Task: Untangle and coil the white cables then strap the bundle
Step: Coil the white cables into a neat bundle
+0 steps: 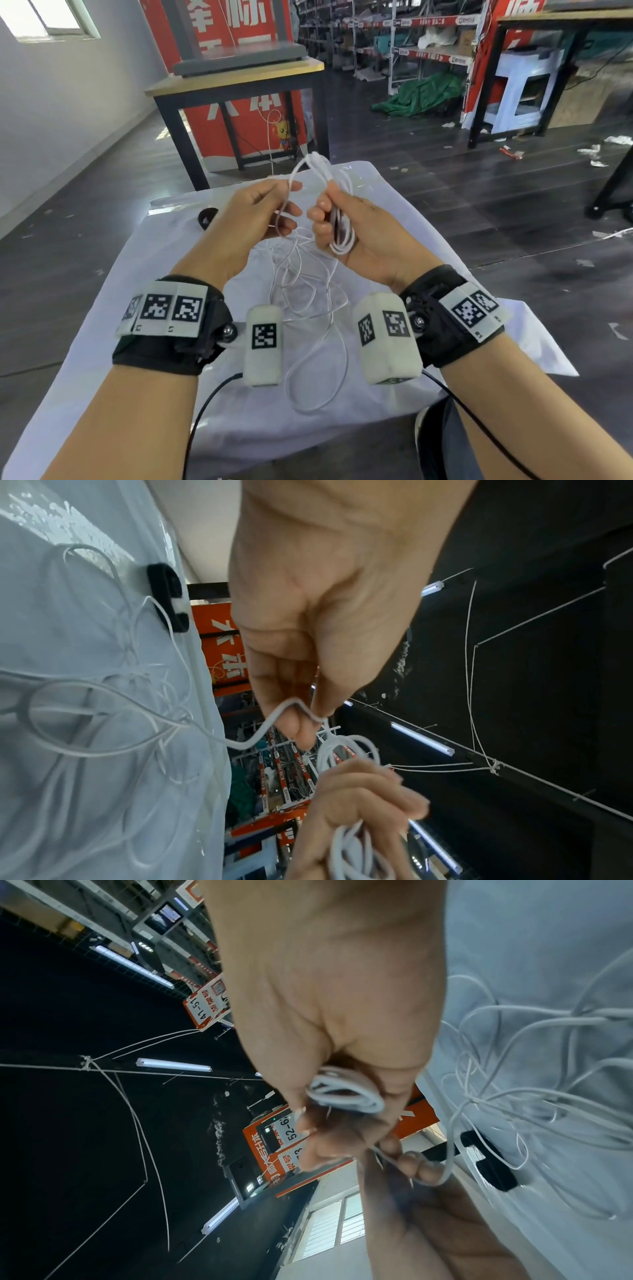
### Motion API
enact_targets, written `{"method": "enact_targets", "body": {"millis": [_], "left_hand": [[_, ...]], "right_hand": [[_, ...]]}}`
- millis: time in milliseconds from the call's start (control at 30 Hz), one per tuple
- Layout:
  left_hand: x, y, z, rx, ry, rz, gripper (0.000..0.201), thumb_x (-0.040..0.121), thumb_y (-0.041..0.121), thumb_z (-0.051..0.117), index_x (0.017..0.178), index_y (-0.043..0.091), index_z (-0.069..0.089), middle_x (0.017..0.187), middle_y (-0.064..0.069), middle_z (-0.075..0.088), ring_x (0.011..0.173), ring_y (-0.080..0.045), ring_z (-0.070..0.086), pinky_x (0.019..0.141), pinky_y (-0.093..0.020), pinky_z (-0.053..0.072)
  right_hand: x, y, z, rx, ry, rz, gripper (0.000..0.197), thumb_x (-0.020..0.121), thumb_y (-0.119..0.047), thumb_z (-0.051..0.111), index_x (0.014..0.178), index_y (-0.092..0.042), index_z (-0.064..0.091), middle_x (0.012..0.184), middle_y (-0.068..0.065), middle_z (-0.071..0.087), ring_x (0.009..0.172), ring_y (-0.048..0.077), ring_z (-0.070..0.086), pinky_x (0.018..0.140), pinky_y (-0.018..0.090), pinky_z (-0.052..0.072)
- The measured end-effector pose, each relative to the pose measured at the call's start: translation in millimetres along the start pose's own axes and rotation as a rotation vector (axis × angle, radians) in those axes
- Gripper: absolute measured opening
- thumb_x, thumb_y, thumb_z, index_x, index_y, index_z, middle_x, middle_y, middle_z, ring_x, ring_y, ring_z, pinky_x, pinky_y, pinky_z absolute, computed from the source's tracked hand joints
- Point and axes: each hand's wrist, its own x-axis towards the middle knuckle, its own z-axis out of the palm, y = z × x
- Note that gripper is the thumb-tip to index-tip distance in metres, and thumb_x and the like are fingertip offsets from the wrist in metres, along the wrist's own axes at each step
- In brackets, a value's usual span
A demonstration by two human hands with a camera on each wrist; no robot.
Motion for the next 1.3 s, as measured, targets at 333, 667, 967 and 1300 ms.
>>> {"method": "enact_targets", "body": {"millis": [333, 667, 967, 1300], "left_hand": [[2, -4, 5, -0.057, -0.205, -0.04, 0.029, 0.1, 0.005, 0.043, 0.123, 0.009, 0.06, 0.096, -0.009, 0.062, 0.082, -0.012, 0.065, 0.09, -0.028, 0.054], [-4, -10, 20, 0.257, -0.151, 0.048, 0.033, 0.103, 0.021, 0.042, 0.131, 0.032, 0.055, 0.047, 0.02, 0.054, 0.044, 0.0, 0.044, 0.047, -0.012, 0.037], [-5, -13, 14, 0.42, -0.38, 0.073, 0.072, 0.098, 0.021, 0.052, 0.143, 0.058, 0.008, 0.118, 0.004, 0.05, 0.076, -0.009, 0.069, 0.068, -0.02, 0.054], [15, -36, -10, 0.695, -0.188, 0.044, 0.041, 0.098, 0.013, 0.051, 0.136, 0.03, 0.05, 0.137, 0.007, 0.051, 0.109, -0.01, 0.057, 0.083, -0.02, 0.04]], "right_hand": [[6, -1, -9, 0.181, 0.191, -0.186, 0.041, 0.102, -0.032, 0.037, 0.072, -0.009, 0.052, 0.073, 0.004, 0.061, 0.069, 0.013, 0.064, 0.075, 0.023, 0.056], [10, 11, -11, -0.138, 0.347, -0.192, 0.038, 0.102, -0.032, 0.039, 0.08, -0.01, 0.06, 0.09, 0.006, 0.069, 0.094, 0.016, 0.066, 0.091, 0.031, 0.052], [7, 6, -14, -0.1, 0.348, -0.192, 0.036, 0.102, -0.032, 0.039, 0.096, -0.008, 0.065, 0.097, 0.011, 0.067, 0.095, 0.021, 0.067, 0.096, 0.035, 0.051], [6, -4, -19, 0.073, 0.583, -0.203, 0.037, 0.101, -0.029, 0.044, 0.079, -0.006, 0.063, 0.084, 0.005, 0.053, 0.064, 0.012, 0.046, 0.058, 0.021, 0.055]]}}
